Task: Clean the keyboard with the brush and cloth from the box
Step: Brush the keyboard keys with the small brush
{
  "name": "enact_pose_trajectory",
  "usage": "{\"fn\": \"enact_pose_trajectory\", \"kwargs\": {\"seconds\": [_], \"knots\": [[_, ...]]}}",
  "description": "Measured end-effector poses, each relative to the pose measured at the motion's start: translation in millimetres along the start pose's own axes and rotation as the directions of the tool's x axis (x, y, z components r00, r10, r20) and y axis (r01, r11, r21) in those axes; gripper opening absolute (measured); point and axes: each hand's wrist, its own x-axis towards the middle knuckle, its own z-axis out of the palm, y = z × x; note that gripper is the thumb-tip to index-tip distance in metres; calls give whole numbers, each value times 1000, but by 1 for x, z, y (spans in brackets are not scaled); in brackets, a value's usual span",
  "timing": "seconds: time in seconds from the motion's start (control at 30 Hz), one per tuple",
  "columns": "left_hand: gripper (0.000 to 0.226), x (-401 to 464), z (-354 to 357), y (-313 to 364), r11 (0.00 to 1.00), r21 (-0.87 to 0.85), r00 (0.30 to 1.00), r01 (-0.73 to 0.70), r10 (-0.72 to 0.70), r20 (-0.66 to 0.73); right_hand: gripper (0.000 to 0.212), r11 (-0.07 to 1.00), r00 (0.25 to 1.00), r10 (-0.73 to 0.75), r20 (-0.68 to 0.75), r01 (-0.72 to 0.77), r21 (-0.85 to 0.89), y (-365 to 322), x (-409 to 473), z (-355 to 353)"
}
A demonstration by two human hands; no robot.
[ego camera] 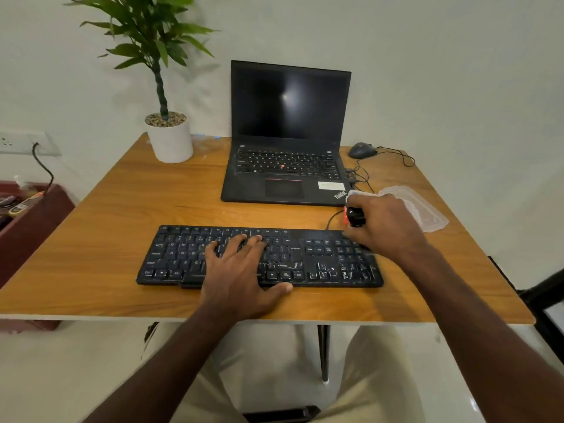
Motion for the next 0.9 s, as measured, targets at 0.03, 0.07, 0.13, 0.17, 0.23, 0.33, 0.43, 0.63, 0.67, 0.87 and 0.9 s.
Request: {"fn": "enact_pose_trajectory", "kwargs": {"seconds": [0.03,0.07,0.13,0.17,0.23,0.33,0.43,0.63,0.67,0.87,0.9], "knots": [[104,0,-1,3,1000,1,1000,5,-5,10,24,989,999,19,-48,-11,144,-8,0,3],[105,-1,-2,7,1000,-9,1000,6,-6,12,22,958,996,45,-76,-22,286,-19,2,8],[108,-3,-6,8,995,-96,1000,29,-30,-4,24,869,993,90,-82,-38,493,-42,5,22],[109,-5,-9,4,987,-154,998,46,-51,-26,24,828,991,109,-79,-47,559,-53,6,29],[110,-10,-17,-18,977,-201,992,71,-90,-85,25,786,989,125,-78,-51,616,-70,11,41],[116,-23,-27,-73,954,-224,970,201,-225,-89,26,778,996,66,-53,-18,628,-92,15,54],[122,-42,-29,-117,889,-296,929,350,-371,-16,27,738,1000,21,-3,-14,674,-117,19,66],[110,-65,-24,-138,843,-444,937,303,-348,-21,26,619,996,-57,62,-13,785,-171,26,75],[108,-64,-27,-144,828,-481,941,288,-337,-16,25,614,995,-78,66,-4,789,-179,27,76],[114,-44,-37,-187,872,-465,988,153,-128,87,27,578,978,-182,102,23,815,-228,40,84],[116,-41,-34,-191,894,-427,990,135,-100,104,27,585,979,-185,82,43,810,-233,42,84]]}}
